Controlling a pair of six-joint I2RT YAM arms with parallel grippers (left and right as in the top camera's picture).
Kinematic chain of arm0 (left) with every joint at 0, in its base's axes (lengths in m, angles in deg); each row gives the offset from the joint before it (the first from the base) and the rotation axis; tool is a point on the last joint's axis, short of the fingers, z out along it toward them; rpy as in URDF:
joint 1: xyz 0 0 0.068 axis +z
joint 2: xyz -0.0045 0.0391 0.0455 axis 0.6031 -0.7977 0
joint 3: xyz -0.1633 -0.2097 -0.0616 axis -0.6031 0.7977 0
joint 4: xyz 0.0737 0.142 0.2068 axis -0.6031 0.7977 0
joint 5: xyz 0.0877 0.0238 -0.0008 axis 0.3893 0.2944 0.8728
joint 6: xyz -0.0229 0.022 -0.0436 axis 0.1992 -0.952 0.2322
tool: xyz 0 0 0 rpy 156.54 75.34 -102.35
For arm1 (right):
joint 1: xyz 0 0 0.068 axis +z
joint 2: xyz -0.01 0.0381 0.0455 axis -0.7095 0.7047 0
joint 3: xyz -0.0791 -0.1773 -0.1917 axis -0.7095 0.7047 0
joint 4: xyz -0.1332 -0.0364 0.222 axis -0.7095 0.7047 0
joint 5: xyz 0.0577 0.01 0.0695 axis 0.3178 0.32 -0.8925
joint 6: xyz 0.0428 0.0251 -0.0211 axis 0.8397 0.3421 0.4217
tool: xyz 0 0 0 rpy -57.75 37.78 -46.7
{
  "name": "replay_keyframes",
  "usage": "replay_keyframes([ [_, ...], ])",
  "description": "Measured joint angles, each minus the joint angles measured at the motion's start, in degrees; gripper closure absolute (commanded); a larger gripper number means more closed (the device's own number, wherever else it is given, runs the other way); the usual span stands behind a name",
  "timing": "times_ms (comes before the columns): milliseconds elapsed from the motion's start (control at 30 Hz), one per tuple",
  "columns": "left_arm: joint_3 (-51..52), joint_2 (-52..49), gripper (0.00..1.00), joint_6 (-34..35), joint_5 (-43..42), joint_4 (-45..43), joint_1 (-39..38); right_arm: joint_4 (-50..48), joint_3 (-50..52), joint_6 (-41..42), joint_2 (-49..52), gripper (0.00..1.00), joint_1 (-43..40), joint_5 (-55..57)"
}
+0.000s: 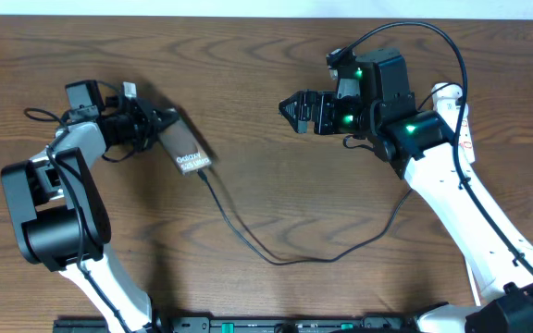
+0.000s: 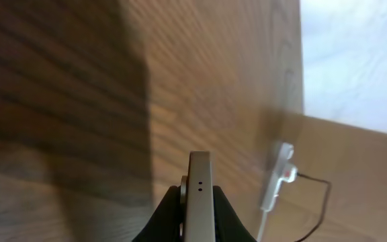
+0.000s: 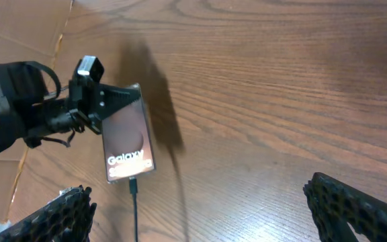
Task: Plug charger to phone and switch on socket
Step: 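Lower the phone with the left gripper toward the table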
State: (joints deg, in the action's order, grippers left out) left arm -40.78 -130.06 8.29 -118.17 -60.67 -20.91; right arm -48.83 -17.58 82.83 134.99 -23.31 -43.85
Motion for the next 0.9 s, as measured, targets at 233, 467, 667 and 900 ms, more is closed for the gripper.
replay_keyframes([
  [233, 0.0, 0.0, 0.93, -8.6, 2.7, 5.3, 0.0, 0.0, 0.0, 0.0, 0.0, 0.01, 0.0, 0.0],
  [467, 0.0, 0.0, 0.93, -12.3, 7.1, 10.1, 0.0, 0.0, 0.0, 0.0, 0.0, 0.01, 0.0, 0.0],
  [667, 0.0, 0.0, 0.93, -12.5, 11.8, 13.2, 0.0, 0.0, 0.0, 0.0, 0.0, 0.01, 0.0, 0.0],
  [900, 0.0, 0.0, 0.90, -12.5, 13.3, 13.8, 0.0, 0.0, 0.0, 0.0, 0.0, 0.01, 0.2, 0.0],
])
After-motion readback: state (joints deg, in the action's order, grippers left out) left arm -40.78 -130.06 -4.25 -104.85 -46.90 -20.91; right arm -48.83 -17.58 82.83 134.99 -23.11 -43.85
